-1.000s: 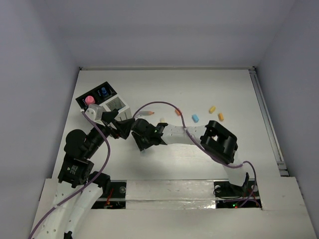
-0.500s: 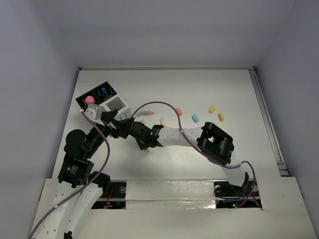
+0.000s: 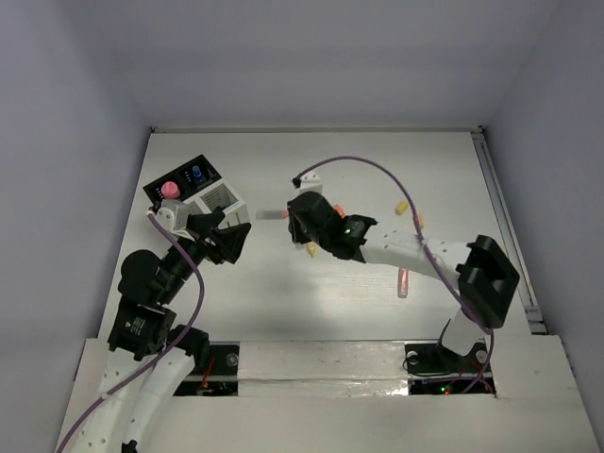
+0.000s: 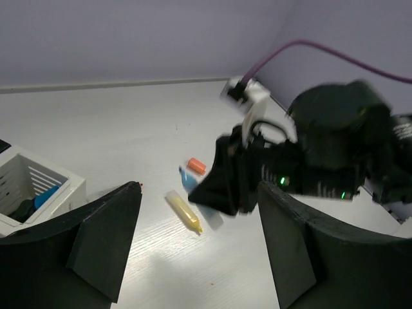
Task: Sort the stationery into containers
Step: Pick up the pen from the center of the board.
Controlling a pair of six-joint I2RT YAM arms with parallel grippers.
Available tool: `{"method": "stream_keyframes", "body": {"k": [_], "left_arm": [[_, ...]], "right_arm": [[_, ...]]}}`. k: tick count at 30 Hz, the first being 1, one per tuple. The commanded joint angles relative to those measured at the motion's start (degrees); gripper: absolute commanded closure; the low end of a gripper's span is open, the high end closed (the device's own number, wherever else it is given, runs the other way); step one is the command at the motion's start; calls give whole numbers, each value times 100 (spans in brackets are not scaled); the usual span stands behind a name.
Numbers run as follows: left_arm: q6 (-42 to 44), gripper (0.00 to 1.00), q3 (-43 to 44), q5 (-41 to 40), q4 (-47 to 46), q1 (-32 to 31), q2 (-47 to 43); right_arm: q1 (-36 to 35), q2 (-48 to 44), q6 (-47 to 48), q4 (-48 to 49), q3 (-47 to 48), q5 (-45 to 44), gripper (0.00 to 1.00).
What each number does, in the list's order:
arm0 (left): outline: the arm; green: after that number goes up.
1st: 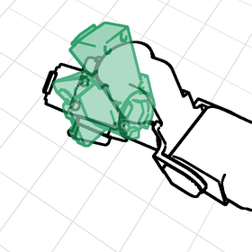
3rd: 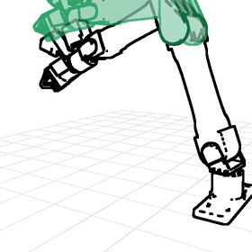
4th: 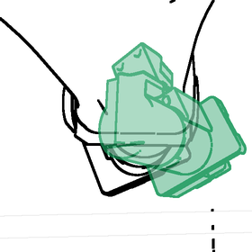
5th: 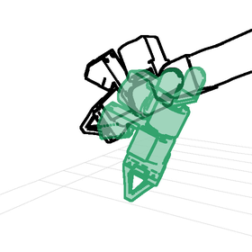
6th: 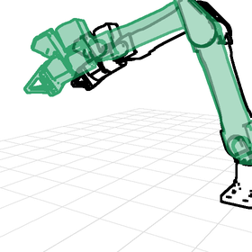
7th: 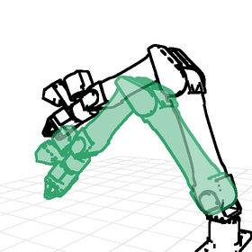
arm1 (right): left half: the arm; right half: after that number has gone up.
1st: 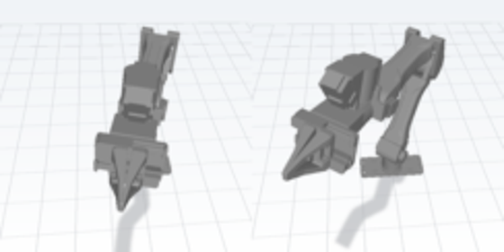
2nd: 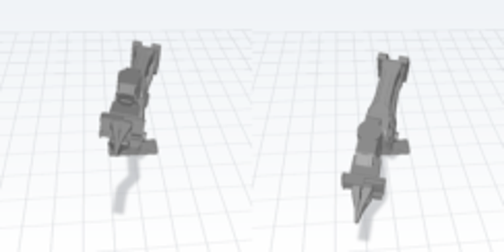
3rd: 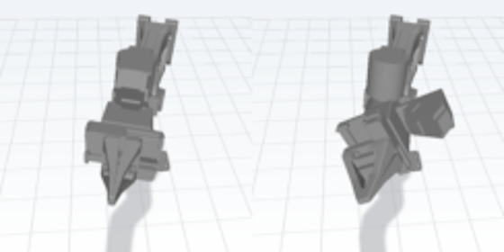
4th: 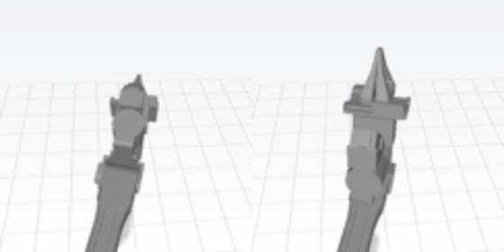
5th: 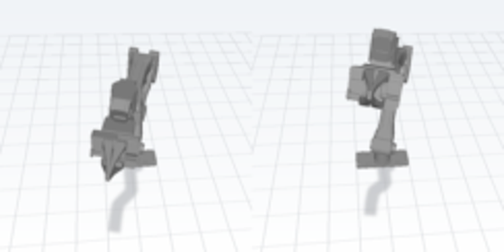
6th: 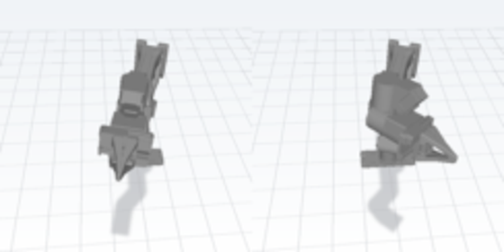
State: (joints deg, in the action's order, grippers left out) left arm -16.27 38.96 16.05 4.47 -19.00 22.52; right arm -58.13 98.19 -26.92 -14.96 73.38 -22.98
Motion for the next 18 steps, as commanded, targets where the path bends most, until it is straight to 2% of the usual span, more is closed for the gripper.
{"method": "stream_keyframes", "body": {"k": [1, 8, 18], "left_arm": [[-296, 31, -125, 257, -306, 20, 102], [-1035, 38, -626, 434, -780, 20, 296], [-1370, 39, -881, 188, -1370, -385, 938]], "right_arm": [[179, -555, 160, 1108, -79, -14, 90], [232, -925, 161, 2092, -140, 688, 90], [232, -837, 55, 2375, 62, 1314, 90]]}}
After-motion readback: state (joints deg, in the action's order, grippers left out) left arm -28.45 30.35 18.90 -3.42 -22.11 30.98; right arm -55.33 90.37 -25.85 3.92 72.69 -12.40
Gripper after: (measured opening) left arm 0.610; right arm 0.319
